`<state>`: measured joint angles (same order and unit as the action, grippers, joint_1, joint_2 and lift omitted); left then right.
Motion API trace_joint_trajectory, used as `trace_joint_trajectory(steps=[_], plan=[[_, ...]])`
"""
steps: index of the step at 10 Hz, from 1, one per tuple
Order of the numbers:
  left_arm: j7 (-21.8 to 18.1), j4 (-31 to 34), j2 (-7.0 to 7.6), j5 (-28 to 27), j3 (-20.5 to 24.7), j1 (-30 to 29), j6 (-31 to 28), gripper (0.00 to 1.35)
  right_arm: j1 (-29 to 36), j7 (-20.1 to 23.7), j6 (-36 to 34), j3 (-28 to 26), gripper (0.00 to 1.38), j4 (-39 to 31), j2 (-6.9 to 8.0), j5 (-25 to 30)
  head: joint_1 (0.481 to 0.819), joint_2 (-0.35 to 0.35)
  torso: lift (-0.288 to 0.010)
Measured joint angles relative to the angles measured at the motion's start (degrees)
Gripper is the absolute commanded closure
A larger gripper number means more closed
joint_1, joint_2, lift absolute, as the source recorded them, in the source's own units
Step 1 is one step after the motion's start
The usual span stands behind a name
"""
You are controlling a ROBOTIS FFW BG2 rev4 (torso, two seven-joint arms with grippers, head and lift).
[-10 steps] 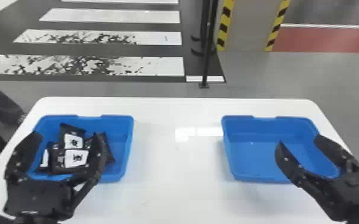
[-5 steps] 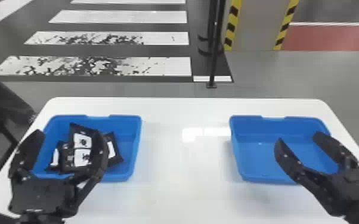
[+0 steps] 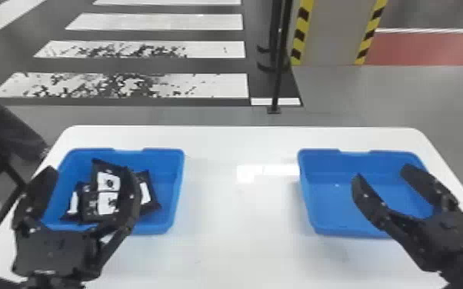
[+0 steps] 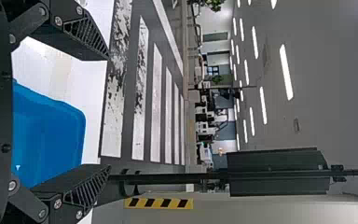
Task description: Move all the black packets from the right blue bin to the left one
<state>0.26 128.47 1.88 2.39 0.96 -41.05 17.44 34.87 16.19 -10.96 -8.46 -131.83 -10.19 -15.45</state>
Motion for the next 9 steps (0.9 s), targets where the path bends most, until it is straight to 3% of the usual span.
trace_joint_trajectory(steps=[9], plan=[[0.2,0.0,0.02,0.4,0.1,-0.3,0.3,0.0,-0.2,-0.5,0.2,1.0,0.22,0.0,-0.59,0.3,0.695,0.026,-0.14]])
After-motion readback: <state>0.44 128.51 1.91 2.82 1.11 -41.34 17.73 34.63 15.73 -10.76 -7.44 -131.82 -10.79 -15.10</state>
